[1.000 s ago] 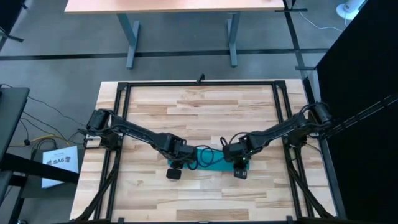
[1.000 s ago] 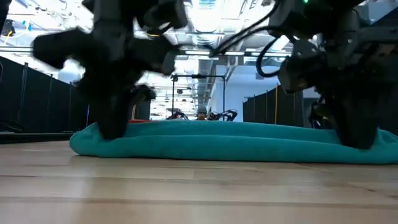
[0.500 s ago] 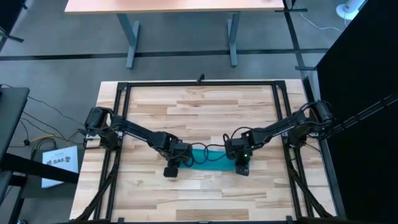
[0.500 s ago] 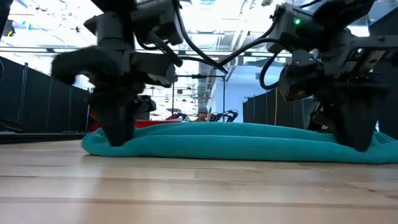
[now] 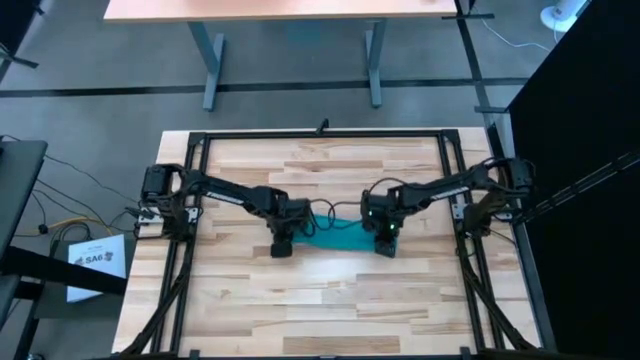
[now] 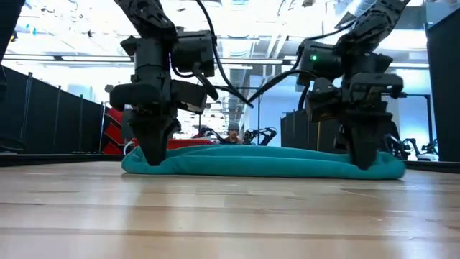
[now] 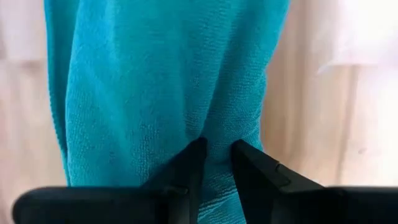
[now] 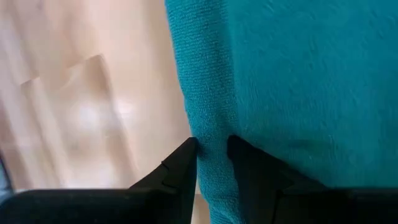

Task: Roll towel
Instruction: Roll the blue towel

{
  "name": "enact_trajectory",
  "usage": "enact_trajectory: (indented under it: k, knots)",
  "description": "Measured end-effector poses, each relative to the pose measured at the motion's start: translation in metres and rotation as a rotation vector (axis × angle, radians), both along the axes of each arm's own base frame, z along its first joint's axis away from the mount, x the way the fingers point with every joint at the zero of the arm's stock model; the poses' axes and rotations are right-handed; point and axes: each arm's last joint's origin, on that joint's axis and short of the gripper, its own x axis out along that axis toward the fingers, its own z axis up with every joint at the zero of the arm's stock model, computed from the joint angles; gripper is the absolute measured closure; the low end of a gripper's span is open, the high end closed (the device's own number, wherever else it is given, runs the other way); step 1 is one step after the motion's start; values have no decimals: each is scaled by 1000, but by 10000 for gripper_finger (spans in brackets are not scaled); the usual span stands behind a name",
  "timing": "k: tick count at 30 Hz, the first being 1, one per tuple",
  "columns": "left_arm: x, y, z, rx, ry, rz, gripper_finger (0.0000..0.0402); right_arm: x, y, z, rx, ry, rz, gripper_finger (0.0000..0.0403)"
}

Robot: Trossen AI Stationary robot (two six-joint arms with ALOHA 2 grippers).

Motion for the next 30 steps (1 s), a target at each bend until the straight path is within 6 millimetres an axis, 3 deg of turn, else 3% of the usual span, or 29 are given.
enact_trajectory:
  k: [7, 12, 21, 30]
  knots:
    - [-6, 19, -1, -27, 48, 54, 331, -12, -33, 9, -50, -11, -14, 310]
    - [-5, 20, 3, -30, 40, 63, 331, -20, -43, 16, -62, -22, -4, 310]
    - [-3, 22, 35, 16, -43, 112, 331, -21, -27, 18, -43, -3, 63, 310]
    - [-8, 26, 53, 60, -95, 150, 331, -20, -15, 28, -34, -43, 62, 310]
